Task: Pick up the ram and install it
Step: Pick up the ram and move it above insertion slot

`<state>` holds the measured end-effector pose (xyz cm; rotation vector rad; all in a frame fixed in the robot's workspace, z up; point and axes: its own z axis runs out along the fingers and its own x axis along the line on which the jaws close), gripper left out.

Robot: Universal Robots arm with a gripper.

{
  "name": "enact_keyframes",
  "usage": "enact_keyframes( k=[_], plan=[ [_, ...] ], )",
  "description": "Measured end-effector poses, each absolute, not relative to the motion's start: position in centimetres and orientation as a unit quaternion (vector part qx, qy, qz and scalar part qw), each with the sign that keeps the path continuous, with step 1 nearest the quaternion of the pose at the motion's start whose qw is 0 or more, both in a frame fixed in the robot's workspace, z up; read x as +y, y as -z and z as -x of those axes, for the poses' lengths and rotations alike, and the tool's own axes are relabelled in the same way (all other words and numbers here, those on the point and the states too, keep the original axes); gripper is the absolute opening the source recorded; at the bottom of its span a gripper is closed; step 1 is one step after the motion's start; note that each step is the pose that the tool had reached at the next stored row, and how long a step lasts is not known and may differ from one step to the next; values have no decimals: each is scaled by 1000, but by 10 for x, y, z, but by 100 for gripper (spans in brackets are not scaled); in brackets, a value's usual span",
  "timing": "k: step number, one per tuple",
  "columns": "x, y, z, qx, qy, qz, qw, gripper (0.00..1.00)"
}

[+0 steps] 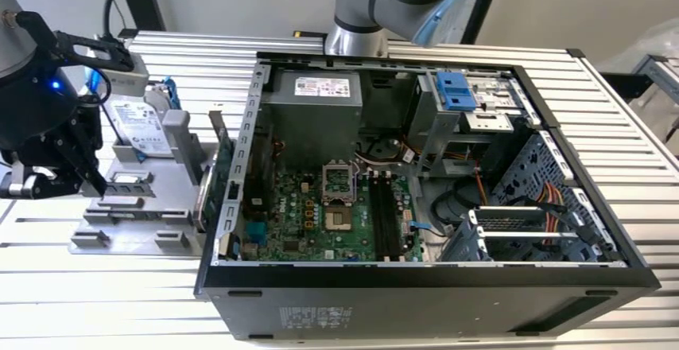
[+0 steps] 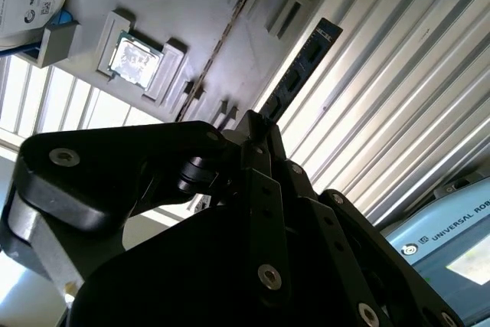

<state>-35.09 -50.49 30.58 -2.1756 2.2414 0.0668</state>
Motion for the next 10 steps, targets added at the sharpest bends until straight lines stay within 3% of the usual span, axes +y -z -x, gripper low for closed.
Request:
enact_keyframes(
  k=[10],
  plan=[
    [-505,-306,351,717,-21,696,9,0]
  ],
)
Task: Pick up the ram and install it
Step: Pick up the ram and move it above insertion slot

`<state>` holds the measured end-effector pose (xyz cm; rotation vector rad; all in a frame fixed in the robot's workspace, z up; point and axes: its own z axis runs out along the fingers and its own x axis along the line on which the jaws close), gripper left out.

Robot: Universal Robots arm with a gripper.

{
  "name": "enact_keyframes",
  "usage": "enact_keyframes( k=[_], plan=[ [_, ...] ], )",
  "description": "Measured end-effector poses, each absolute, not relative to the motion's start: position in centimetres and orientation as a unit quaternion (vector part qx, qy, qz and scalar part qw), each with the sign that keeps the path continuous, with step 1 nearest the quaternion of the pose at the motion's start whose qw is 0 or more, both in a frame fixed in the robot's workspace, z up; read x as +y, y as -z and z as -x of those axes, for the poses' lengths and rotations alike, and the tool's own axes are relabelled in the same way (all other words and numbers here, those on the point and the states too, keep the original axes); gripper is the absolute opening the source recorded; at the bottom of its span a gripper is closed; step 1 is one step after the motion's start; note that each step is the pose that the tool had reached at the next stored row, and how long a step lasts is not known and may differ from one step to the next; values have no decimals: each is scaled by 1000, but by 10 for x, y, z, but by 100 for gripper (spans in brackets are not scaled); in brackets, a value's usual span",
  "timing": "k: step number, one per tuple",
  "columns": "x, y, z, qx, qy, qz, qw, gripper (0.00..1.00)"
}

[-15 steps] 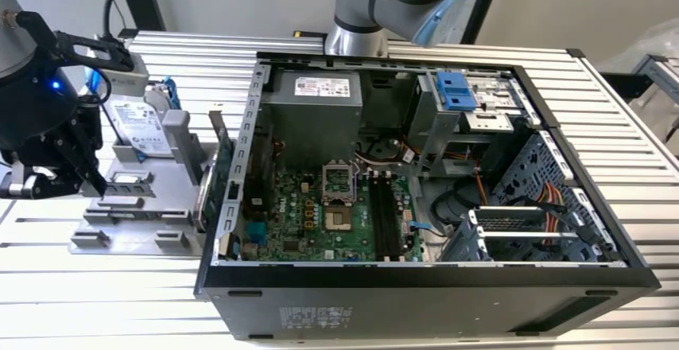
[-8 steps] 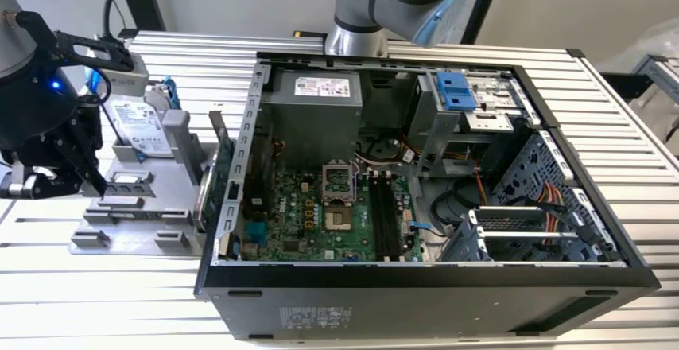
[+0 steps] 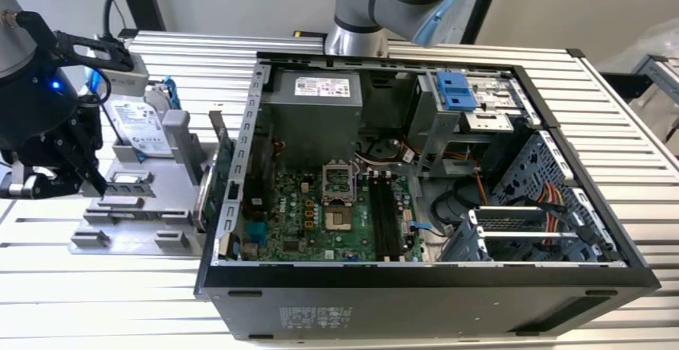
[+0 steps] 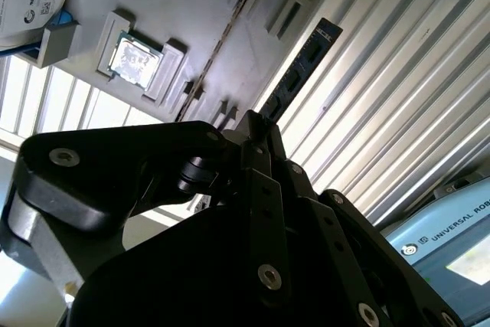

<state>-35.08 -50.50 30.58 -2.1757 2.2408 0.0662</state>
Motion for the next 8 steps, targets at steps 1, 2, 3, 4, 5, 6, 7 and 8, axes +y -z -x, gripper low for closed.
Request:
enact_keyframes(
  k=[1,2,3,4,5,6,7,8],
  plan=[
    [-505,-306,351,717,-21,696,9,0],
    [-505,-306,351,717,-21,696,9,0],
    [-505,-306,351,717,-21,696,9,0],
    [-505,-306,351,717,-21,696,9,0],
    [-505,-307,351,717,-21,696,9,0],
    [-505,-307,351,717,-21,696,9,0],
    [-505,-308,351,717,-21,696,9,0],
    [-505,-309,351,717,-21,696,9,0]
  ],
)
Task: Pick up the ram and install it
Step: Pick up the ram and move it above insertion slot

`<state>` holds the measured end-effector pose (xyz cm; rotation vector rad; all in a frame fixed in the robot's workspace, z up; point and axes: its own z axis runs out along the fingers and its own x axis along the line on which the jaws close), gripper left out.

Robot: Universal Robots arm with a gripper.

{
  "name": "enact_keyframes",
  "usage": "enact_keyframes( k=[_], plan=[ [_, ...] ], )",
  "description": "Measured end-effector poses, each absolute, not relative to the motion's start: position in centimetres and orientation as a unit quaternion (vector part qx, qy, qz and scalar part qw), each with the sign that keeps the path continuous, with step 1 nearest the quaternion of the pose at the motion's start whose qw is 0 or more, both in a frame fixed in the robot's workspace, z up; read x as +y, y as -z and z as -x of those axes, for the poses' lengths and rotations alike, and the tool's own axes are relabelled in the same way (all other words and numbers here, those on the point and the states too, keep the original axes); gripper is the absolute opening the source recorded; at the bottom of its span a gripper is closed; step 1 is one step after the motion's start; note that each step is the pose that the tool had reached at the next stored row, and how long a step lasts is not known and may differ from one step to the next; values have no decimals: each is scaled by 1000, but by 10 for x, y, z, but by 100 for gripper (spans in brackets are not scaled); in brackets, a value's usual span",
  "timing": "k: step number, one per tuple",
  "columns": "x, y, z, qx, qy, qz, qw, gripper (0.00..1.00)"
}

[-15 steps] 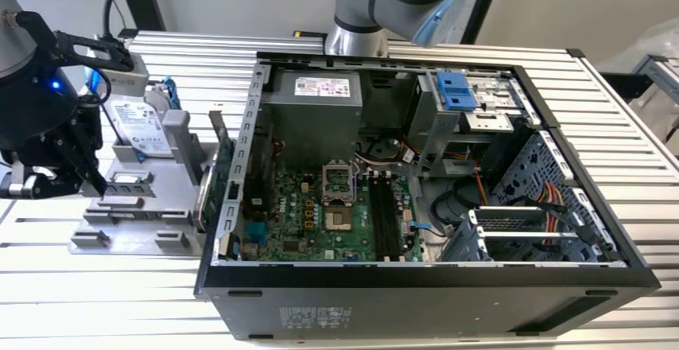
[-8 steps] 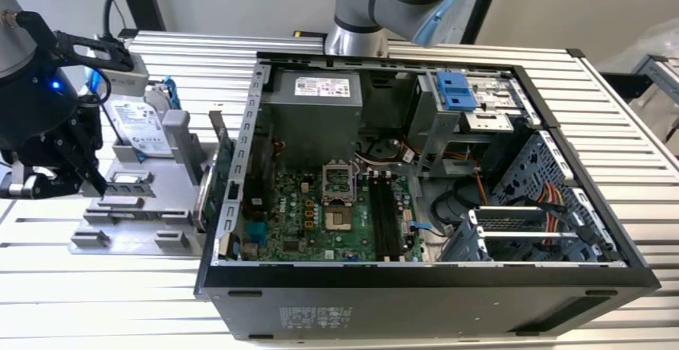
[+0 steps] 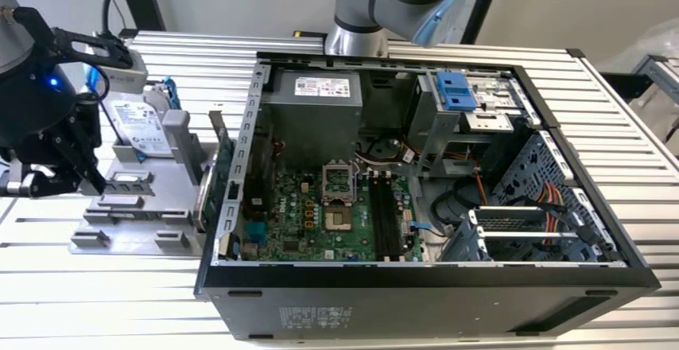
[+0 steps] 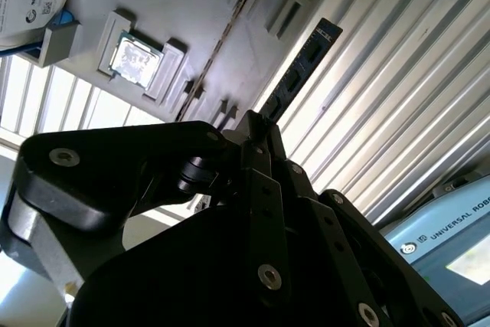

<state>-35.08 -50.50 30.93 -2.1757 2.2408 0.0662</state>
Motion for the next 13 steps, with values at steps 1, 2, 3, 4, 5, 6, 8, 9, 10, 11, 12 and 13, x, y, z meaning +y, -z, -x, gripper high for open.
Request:
enact_keyframes(
  k=[1,2,3,4,5,6,8,9,10,11,12,13],
  plan=[
    [-505,-311,351,717,-21,696,9,0],
    [-505,-312,351,717,-21,696,9,0],
    [-505,-313,351,717,-21,696,9,0],
    [-505,-314,351,717,-21,696,9,0],
    [-505,-316,351,717,-21,696,9,0],
    [-505,-317,351,717,-21,696,9,0],
    [-505,-320,351,717,-21,696,9,0],
    [-505,-322,351,717,-21,696,9,0],
    [-505,-323,351,717,-21,696,9,0],
    [-505,-324,351,717,-21,696,9,0],
    [-505,-325,351,717,-21,696,9,0],
    [-505,-325,351,717,-21,696,9,0]
  ],
)
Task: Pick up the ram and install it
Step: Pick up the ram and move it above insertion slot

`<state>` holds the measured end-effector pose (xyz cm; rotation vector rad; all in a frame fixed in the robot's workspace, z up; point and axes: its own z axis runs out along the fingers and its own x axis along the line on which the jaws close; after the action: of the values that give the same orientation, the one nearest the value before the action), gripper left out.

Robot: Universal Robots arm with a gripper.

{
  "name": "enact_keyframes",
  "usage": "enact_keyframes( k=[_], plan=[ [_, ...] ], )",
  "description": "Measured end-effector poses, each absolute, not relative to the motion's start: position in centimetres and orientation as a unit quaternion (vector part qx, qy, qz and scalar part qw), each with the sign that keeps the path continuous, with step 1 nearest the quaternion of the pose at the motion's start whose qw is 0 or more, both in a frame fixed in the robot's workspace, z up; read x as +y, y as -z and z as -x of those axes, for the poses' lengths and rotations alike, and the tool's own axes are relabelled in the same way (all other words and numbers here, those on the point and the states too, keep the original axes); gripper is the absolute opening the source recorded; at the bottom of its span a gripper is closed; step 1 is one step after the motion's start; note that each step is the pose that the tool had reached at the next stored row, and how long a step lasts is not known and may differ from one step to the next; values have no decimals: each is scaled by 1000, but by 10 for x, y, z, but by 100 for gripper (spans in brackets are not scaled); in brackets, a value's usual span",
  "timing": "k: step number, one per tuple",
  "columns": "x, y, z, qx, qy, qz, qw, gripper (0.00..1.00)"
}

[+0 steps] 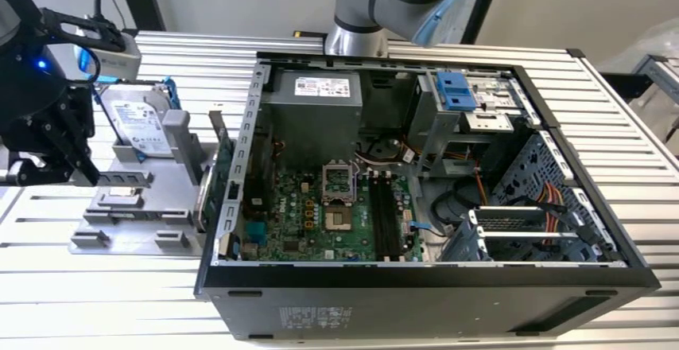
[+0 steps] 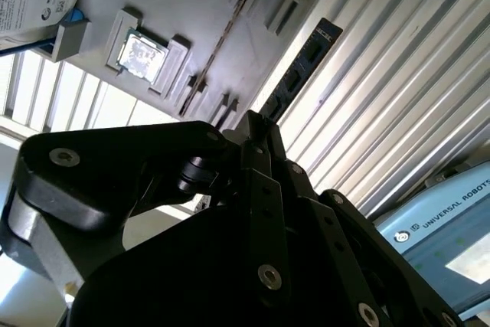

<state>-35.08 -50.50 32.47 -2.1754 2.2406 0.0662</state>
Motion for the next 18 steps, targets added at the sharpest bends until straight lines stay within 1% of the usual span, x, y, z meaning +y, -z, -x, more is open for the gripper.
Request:
enact_keyframes(
  k=[8,18],
  plan=[
    [-505,-326,351,717,-21,696,9,0],
    [-505,-337,351,717,-21,696,9,0]
  ],
)
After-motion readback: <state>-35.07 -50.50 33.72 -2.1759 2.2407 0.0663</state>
